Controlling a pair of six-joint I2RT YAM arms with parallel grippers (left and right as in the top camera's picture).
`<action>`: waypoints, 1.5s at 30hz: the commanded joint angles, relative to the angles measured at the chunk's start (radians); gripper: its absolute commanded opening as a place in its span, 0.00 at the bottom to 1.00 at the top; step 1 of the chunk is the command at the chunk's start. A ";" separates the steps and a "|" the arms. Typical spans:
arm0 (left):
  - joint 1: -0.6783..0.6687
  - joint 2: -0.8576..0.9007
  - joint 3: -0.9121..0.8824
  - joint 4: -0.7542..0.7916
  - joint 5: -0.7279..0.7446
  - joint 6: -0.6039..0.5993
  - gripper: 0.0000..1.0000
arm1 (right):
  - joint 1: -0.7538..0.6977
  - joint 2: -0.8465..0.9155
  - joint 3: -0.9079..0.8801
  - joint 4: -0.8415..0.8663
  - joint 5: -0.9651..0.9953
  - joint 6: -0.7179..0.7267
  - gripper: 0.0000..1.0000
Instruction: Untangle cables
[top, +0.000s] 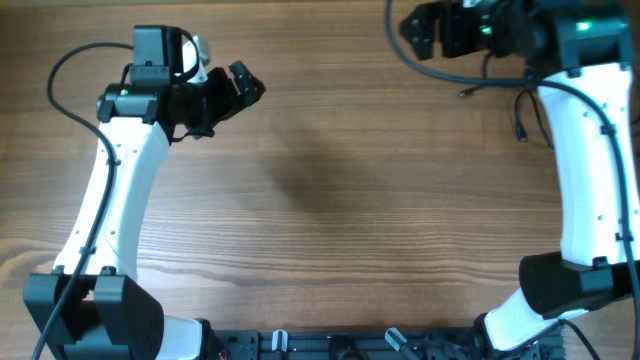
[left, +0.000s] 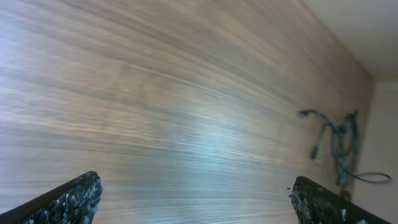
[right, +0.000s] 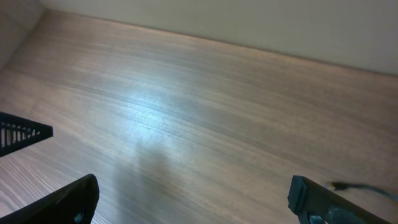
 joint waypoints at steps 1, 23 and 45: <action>0.018 -0.014 0.003 -0.004 -0.065 0.034 1.00 | 0.072 -0.028 0.004 -0.002 0.171 0.180 1.00; 0.018 -0.015 0.003 -0.004 -0.065 0.034 1.00 | 0.124 -0.203 -0.029 -0.008 0.101 0.034 1.00; 0.018 -0.015 0.003 -0.004 -0.065 0.034 1.00 | -0.087 -1.746 -2.045 1.401 0.122 -0.130 1.00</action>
